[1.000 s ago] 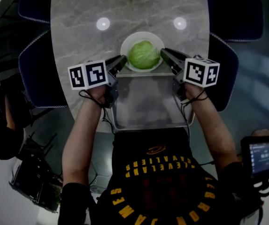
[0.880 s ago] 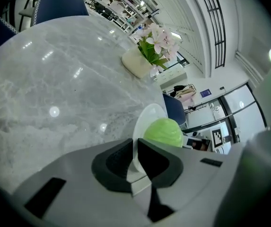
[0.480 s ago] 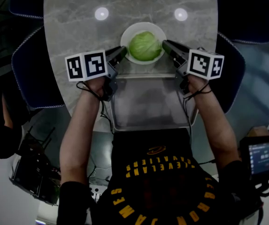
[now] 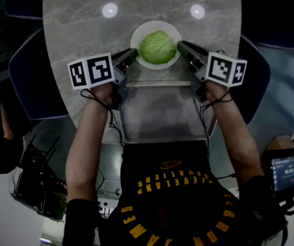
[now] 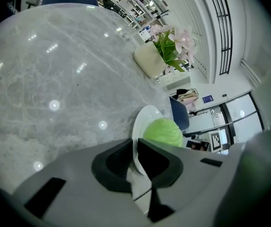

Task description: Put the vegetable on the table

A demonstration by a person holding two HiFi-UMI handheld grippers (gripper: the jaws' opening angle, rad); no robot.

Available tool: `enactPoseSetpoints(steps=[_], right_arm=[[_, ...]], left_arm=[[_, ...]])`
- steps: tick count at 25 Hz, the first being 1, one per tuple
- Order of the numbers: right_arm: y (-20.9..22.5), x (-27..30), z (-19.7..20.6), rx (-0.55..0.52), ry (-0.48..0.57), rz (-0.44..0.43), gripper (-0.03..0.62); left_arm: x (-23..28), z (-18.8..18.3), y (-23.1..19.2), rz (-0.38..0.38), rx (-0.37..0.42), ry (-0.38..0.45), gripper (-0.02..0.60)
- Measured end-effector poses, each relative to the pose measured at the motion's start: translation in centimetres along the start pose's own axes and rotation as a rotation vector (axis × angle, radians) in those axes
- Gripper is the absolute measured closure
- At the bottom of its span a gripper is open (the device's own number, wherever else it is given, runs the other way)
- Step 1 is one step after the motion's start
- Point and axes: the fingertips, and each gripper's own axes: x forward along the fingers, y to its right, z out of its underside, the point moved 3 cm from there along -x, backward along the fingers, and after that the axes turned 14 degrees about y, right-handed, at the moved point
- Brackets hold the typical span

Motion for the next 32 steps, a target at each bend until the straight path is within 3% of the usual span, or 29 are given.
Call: enactPoseSetpoints(steps=[12, 18, 21, 26, 31, 32], right_arm=[[0.2, 0.2, 0.0, -0.042, -0.03, 0.036, 0.554], [0.6, 0.0, -0.3, -0.184, -0.025, 0.102, 0.553], [0.9, -0.6, -1.1, -0.232, 0.021, 0.11, 0.553], [-0.7, -0.9, -2.4, -0.296, 0.115, 0.025, 0.554], [-3.7, -1.5, -2.7, -0.389, 0.185, -0.107, 0.555], [-4.4, -1.4, -2.5, -0.405, 0.19, -0.134, 0.583]], left_arm=[[0.2, 0.0, 0.1, 0.013, -0.001, 0.0, 0.546], [-0.2, -0.3, -0.3, -0.075, 0.158, 0.018, 0.545], [-0.5, -0.6, -0.7, -0.099, 0.191, 0.041, 0.545], [-1.1, -1.1, -0.3, -0.101, 0.241, 0.085, 0.546], [-1.8, -1.3, 2.8, -0.061, 0.392, 0.169, 0.546], [-2.1, -1.3, 3.4, -0.051, 0.422, 0.178, 0.546]])
